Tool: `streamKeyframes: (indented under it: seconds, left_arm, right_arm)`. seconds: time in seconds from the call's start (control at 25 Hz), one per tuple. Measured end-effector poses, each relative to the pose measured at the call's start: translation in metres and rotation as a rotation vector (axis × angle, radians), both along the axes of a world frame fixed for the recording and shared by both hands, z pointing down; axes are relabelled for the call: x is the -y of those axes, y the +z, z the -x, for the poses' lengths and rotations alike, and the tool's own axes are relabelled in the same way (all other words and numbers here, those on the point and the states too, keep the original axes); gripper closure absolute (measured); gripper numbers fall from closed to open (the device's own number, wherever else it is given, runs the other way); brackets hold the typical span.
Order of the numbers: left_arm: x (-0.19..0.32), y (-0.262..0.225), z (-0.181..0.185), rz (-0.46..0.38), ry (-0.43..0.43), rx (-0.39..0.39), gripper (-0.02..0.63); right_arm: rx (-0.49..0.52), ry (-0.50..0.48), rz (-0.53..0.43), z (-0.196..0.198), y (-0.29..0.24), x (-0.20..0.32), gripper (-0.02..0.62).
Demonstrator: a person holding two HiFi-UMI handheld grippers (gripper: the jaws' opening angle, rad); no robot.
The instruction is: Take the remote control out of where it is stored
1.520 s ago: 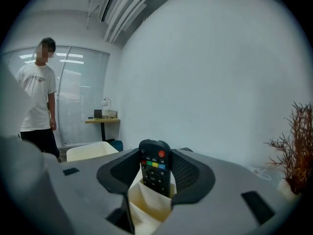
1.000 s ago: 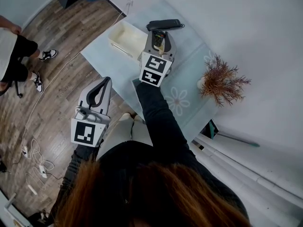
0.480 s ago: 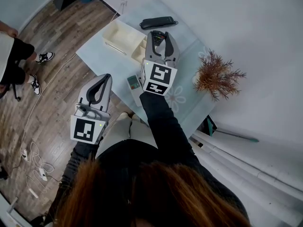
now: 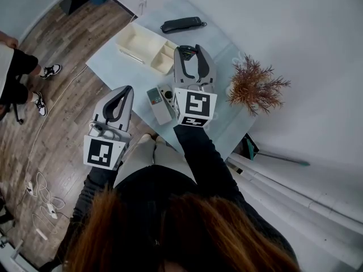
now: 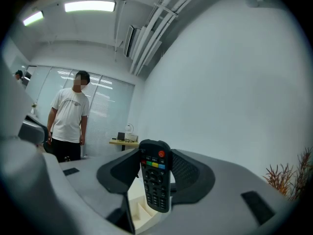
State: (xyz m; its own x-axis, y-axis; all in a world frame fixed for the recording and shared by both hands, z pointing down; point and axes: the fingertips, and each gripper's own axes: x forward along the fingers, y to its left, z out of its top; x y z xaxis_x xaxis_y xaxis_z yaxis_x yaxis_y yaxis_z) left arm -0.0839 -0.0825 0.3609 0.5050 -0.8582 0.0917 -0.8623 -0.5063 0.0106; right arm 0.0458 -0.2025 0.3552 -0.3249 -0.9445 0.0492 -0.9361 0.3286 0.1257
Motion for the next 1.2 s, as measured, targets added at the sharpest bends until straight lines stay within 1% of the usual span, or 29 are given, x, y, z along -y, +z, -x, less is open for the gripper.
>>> streamKeyframes:
  seconds: [0.16, 0.32, 0.52, 0.64, 0.76, 1.04, 1.12, 1.2]
  left_arm:
    - [-0.002, 0.000, -0.005, 0.000, 0.007, 0.001, 0.597]
    - [-0.003, 0.001, -0.010, 0.001, 0.011, 0.002, 0.597]
    - [-0.006, 0.000, -0.017, -0.002, 0.020, 0.004, 0.597]
    - [-0.008, 0.000, -0.021, -0.002, 0.027, 0.003, 0.597]
    - [-0.010, 0.000, -0.026, -0.002, 0.036, 0.000, 0.597]
    - [-0.014, 0.002, -0.034, 0.003, 0.050, -0.008, 0.597]
    - [-0.015, 0.003, -0.036, 0.002, 0.053, -0.010, 0.597]
    - [-0.016, 0.003, -0.038, 0.002, 0.058, -0.010, 0.597]
  right_arm:
    - [-0.002, -0.029, 0.013, -0.008, 0.001, -0.016, 0.390]
    - [-0.041, -0.069, 0.023, -0.013, 0.006, -0.032, 0.390]
    - [-0.054, -0.103, 0.069, -0.022, 0.017, -0.047, 0.390]
    - [-0.065, -0.106, 0.089, -0.029, 0.024, -0.053, 0.390]
    - [-0.072, -0.112, 0.121, -0.035, 0.031, -0.059, 0.390]
    - [-0.079, -0.162, 0.188, -0.047, 0.043, -0.072, 0.391]
    - [-0.087, -0.174, 0.219, -0.052, 0.049, -0.075, 0.391]
    - [-0.096, -0.190, 0.270, -0.055, 0.058, -0.077, 0.390]
